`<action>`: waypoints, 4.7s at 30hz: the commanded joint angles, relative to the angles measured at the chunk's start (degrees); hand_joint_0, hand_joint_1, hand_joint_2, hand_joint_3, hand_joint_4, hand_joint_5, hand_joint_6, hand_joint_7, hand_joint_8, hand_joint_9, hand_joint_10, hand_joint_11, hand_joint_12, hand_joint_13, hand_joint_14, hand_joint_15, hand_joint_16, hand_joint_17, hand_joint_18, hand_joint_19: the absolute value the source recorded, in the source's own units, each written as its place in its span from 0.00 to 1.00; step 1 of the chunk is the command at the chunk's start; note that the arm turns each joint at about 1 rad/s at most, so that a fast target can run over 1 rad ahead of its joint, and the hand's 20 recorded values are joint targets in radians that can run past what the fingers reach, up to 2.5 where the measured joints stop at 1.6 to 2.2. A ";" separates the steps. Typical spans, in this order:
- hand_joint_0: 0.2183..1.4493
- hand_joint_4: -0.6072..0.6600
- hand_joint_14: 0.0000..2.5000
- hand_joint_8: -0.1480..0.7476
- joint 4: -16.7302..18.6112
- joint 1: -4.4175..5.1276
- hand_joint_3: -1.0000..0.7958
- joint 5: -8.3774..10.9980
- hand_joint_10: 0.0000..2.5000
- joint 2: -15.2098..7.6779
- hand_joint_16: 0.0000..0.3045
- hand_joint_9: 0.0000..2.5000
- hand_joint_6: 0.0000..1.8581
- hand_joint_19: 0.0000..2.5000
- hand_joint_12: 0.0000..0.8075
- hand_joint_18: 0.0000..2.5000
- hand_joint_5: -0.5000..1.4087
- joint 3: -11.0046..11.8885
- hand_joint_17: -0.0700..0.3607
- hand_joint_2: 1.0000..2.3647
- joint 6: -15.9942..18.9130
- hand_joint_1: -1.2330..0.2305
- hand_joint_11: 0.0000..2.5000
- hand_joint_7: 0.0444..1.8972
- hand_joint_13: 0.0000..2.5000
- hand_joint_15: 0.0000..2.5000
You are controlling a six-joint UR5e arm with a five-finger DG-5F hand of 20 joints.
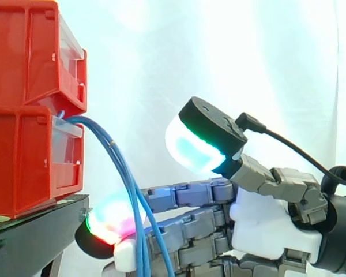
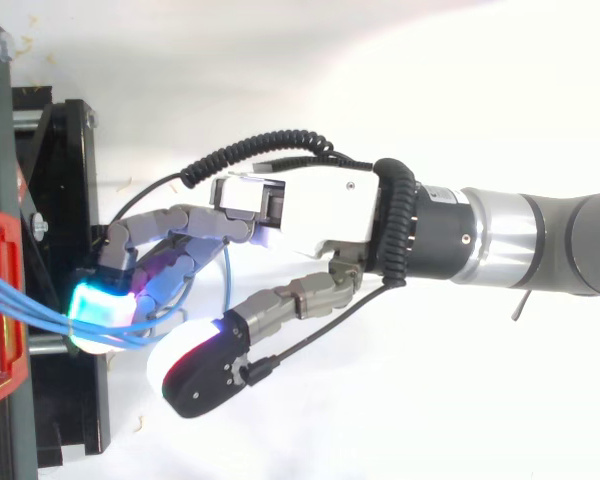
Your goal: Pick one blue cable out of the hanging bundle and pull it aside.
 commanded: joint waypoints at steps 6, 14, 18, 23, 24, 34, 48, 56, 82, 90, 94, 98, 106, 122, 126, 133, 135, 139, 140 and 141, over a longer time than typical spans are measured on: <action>0.28 0.65 0.00 0.51 0.24 0.31 0.34 0.12 0.00 0.49 0.16 0.32 0.27 0.16 0.41 0.21 0.23 0.11 0.41 0.01 -0.14 0.43 0.08 0.69 0.27 0.13; 0.28 0.65 0.01 0.51 -0.99 -0.31 0.34 -0.32 0.00 1.19 0.16 0.32 0.29 0.16 0.41 0.22 0.22 1.87 0.41 0.01 0.13 0.42 0.09 0.68 0.27 0.14; 0.28 0.65 0.00 0.51 -1.87 -0.04 0.33 -0.14 0.00 1.28 0.15 0.33 0.30 0.16 0.41 0.22 0.22 2.66 0.41 0.01 0.04 0.43 0.08 0.67 0.28 0.14; 0.28 0.65 0.00 0.52 -2.31 0.13 0.33 -0.14 0.00 1.28 0.15 0.33 0.34 0.16 0.41 0.23 0.22 2.66 0.41 0.01 0.04 0.42 0.09 0.63 0.28 0.14; 0.28 0.64 0.00 0.52 -2.48 0.22 0.34 -0.14 0.00 1.28 0.15 0.33 0.35 0.16 0.41 0.23 0.21 2.66 0.41 0.01 0.04 0.41 0.09 0.62 0.28 0.14; 0.28 0.62 0.01 0.52 -3.80 0.40 0.46 -0.14 0.00 1.19 0.16 0.33 0.46 0.17 0.42 0.26 0.18 2.66 0.41 0.01 0.74 0.33 0.13 0.58 0.29 0.15; 0.32 0.64 0.01 0.54 -6.70 0.40 0.30 -0.41 0.00 1.28 0.15 0.38 0.49 0.18 0.42 0.32 0.18 2.66 0.40 0.00 3.64 0.33 0.16 0.60 0.34 0.16; 0.24 0.64 0.01 0.57 -6.52 -0.13 0.28 -0.49 0.00 1.28 0.17 0.41 0.47 0.20 0.45 0.35 0.20 3.54 0.43 0.00 3.20 0.47 0.16 0.60 0.35 0.17; 0.39 0.55 0.01 0.55 -7.58 -0.66 0.36 -0.32 0.01 1.19 0.15 0.38 0.48 0.18 0.42 0.36 0.18 5.47 0.40 0.01 3.38 0.24 0.18 0.63 0.35 0.17; 0.38 0.58 0.01 0.53 -7.84 -0.92 0.28 -0.41 0.01 1.28 0.15 0.38 0.48 0.17 0.40 0.36 0.18 5.47 0.40 0.00 4.26 0.22 0.18 0.56 0.36 0.17; 0.24 0.63 0.01 0.56 -8.28 -1.10 0.28 -0.49 0.00 1.28 0.16 0.40 0.48 0.19 0.44 0.38 0.19 5.82 0.42 0.00 4.70 0.29 0.18 0.58 0.37 0.17; 0.18 0.62 0.01 0.60 -9.69 -1.18 0.28 -1.72 0.01 1.28 0.18 0.41 0.47 0.19 0.49 0.40 0.20 6.44 0.45 0.00 4.79 0.37 0.17 0.57 0.38 0.17; 0.28 0.60 0.01 0.56 -11.36 -1.45 0.37 -2.34 0.00 1.63 0.16 0.40 0.47 0.23 0.44 0.37 0.20 7.23 0.41 0.01 4.70 0.46 0.17 0.59 0.36 0.19; 0.40 0.54 0.01 0.54 -13.03 -1.89 0.53 -2.34 0.01 1.63 0.15 0.40 0.49 0.18 0.42 0.37 0.18 8.37 0.40 0.02 4.70 0.22 0.19 0.82 0.37 0.17; 0.46 0.52 0.01 0.51 -14.70 -1.98 0.43 -2.78 0.01 1.63 0.14 0.43 0.49 0.19 0.39 0.36 0.19 8.37 0.38 0.02 4.96 0.20 0.19 0.85 0.38 0.18; 0.48 0.48 0.01 0.50 -17.51 -2.59 0.30 -4.19 0.01 2.33 0.13 0.45 0.49 0.19 0.38 0.38 0.20 8.37 0.37 0.00 4.87 0.19 0.20 0.85 0.40 0.18; 0.46 0.50 0.01 0.50 -17.86 -2.77 0.28 -4.19 0.01 2.60 0.13 0.45 0.49 0.18 0.38 0.38 0.20 8.37 0.38 0.00 4.87 0.19 0.20 0.84 0.40 0.18; 0.33 0.53 0.01 0.53 -17.95 -3.03 0.28 -4.19 0.01 2.77 0.14 0.47 0.49 0.20 0.40 0.39 0.21 8.29 0.38 0.00 4.87 0.24 0.20 0.68 0.41 0.19; 0.31 0.53 0.01 0.53 -18.04 -3.12 0.28 -4.19 0.01 2.77 0.14 0.47 0.49 0.20 0.40 0.39 0.21 8.29 0.38 0.00 4.87 0.26 0.20 0.66 0.41 0.19; 0.28 0.52 0.01 0.54 -18.13 -3.12 0.28 -4.19 0.01 2.77 0.14 0.47 0.49 0.20 0.41 0.39 0.21 8.29 0.39 0.00 4.87 0.30 0.19 0.61 0.41 0.19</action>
